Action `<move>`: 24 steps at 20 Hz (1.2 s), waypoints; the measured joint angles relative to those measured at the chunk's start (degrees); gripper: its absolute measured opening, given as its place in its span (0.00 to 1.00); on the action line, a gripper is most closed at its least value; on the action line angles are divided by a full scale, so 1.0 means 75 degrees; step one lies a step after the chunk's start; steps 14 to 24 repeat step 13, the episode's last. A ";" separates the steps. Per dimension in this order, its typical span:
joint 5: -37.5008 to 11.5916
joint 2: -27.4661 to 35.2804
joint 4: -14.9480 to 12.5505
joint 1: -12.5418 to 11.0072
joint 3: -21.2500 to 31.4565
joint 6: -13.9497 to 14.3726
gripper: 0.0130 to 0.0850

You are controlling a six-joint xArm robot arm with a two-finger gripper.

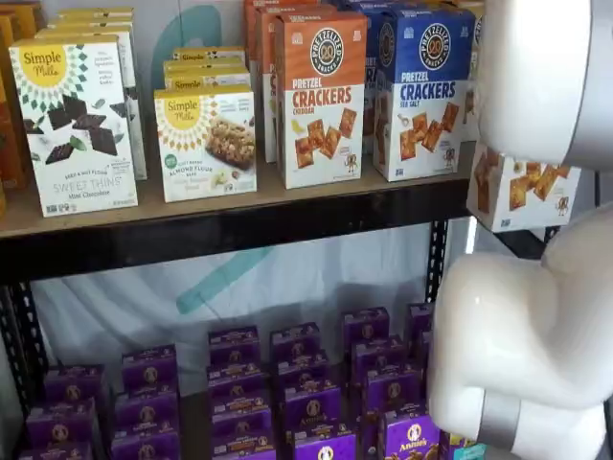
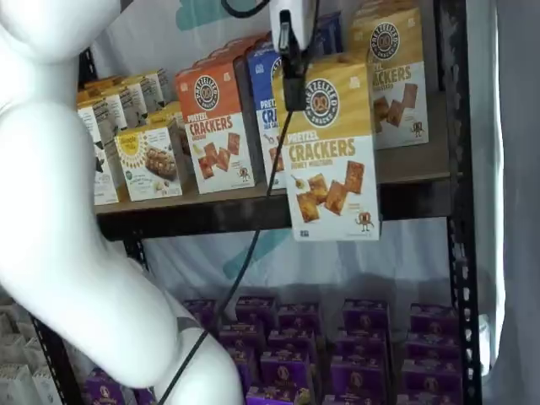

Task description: Retrieve the yellow and white box located on the top shelf, the sixth one from the left

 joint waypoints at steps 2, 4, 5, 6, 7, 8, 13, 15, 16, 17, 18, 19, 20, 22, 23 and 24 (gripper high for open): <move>0.0049 -0.0091 0.0002 0.0125 0.0084 0.0133 0.67; 0.0087 -0.0185 0.0023 0.0242 0.0169 0.0262 0.67; 0.0106 -0.0232 0.0023 0.0308 0.0208 0.0329 0.67; 0.0124 -0.0271 0.0017 0.0367 0.0242 0.0388 0.67; 0.0134 -0.0322 0.0001 0.0440 0.0287 0.0453 0.67; 0.0152 -0.0372 -0.0020 0.0519 0.0331 0.0524 0.67; 0.0227 -0.0588 -0.0075 0.0850 0.0540 0.0836 0.67; 0.0227 -0.0588 -0.0075 0.0850 0.0540 0.0836 0.67; 0.0227 -0.0588 -0.0075 0.0850 0.0540 0.0836 0.67; 0.0227 -0.0588 -0.0075 0.0850 0.0540 0.0836 0.67; 0.0227 -0.0588 -0.0075 0.0850 0.0540 0.0836 0.67; 0.0227 -0.0588 -0.0075 0.0850 0.0540 0.0836 0.67; 0.0227 -0.0588 -0.0075 0.0850 0.0540 0.0836 0.67; 0.0227 -0.0588 -0.0075 0.0850 0.0540 0.0836 0.67; 0.0227 -0.0588 -0.0075 0.0850 0.0540 0.0836 0.67; 0.0227 -0.0588 -0.0075 0.0850 0.0540 0.0836 0.67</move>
